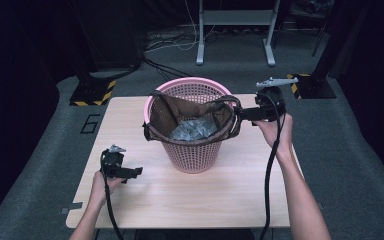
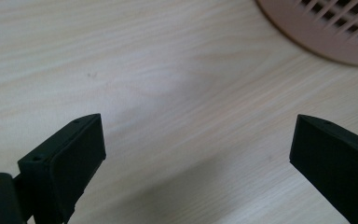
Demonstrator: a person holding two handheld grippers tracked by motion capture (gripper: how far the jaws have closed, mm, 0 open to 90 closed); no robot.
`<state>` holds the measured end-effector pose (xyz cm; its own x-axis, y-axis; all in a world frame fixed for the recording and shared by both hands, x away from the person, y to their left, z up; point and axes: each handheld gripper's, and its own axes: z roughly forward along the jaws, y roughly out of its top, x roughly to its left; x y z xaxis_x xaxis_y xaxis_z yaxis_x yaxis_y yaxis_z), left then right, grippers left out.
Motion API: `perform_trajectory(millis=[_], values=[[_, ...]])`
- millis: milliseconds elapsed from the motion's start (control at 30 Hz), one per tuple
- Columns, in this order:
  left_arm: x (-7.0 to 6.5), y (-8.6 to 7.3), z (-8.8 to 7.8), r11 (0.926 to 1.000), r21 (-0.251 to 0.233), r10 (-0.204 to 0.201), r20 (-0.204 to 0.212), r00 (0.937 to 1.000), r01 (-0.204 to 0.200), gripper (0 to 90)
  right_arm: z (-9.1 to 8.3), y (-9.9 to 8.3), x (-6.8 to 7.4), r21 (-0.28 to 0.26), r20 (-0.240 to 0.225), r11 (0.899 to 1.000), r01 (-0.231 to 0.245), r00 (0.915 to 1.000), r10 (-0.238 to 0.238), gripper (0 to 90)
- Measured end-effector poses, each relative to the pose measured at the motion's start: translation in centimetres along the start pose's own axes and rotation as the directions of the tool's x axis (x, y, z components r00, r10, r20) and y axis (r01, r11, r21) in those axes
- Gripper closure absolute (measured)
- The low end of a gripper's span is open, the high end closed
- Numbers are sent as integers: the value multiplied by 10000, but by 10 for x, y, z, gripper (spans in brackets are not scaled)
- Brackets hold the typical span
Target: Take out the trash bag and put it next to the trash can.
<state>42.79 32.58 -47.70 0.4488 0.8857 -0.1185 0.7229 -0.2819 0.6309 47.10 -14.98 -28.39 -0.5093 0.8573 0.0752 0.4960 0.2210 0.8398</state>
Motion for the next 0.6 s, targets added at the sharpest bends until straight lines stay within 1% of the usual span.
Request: perform_trajectory(millis=[100, 167, 267, 333, 433, 500, 600], values=[[-1, 17, -9, 9994, 35, 338, -71, 9994, -338, 43, 1, 4, 1, 87, -18, 9999, 135, 9999, -135, 139], [-1, 29, -15, 9990, -15, 454, 43, 9990, -454, 51, 3, 6, 1, 166, 64, 9995, 260, 9996, -261, 146], [-2, 46, -22, 9975, -15, 707, -186, 9973, -707, 62, 6, 10, 3, 219, 65, 9992, 322, 9995, -324, 161], [-3, 57, -27, 9963, -21, 863, -220, 9960, -863, 67, 8, 12, 4, 267, 63, 9989, 396, 9992, -397, 181], [-4, 71, -34, 9943, -50, 1068, -164, 9941, -1069, 77, 11, 15, 5, 336, 27, 9985, 426, 9991, -428, 200], [-3, 80, -40, 9939, -155, 1092, -90, 9940, -1094, 84, 13, 17, 6, 384, 34, 9980, 509, 9987, -510, 208], [-1, 93, -48, 9934, -386, 1083, 36, 9941, -1081, 94, 15, 19, 8, 402, 41, 9979, 500, 9987, -502, 226]])
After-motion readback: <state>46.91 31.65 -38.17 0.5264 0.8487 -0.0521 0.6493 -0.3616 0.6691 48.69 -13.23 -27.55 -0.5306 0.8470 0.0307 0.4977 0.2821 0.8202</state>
